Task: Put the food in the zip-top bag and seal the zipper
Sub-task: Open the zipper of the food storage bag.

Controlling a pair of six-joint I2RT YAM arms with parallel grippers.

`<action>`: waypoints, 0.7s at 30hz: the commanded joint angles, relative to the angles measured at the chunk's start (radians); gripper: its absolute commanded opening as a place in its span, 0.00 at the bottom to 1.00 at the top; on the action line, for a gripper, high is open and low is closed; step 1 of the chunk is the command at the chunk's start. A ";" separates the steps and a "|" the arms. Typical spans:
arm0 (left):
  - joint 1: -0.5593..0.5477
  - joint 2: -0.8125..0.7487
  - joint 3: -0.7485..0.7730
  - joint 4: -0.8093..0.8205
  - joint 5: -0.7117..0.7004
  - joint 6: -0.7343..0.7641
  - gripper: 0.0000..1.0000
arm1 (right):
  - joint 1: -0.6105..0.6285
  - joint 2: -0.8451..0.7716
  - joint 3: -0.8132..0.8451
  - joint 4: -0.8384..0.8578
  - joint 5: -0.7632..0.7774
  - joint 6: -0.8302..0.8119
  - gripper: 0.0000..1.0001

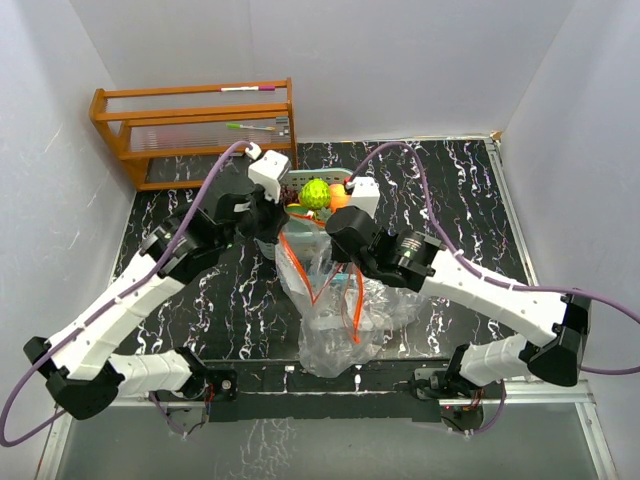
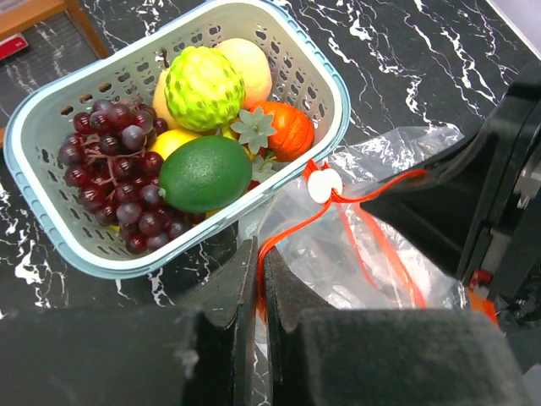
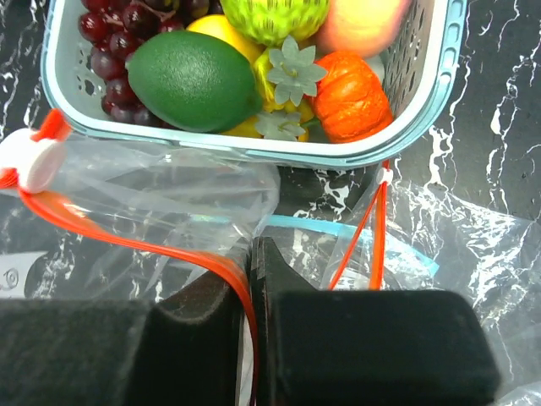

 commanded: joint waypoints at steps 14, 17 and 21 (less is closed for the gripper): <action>0.002 -0.024 0.040 0.036 0.144 -0.156 0.38 | 0.002 -0.074 -0.003 0.241 -0.038 -0.088 0.08; 0.002 -0.016 0.077 0.041 0.147 -0.193 0.52 | 0.004 -0.068 -0.010 0.279 -0.035 -0.113 0.08; 0.002 0.000 0.130 0.004 0.104 -0.291 0.66 | 0.004 -0.067 -0.012 0.308 -0.018 -0.148 0.08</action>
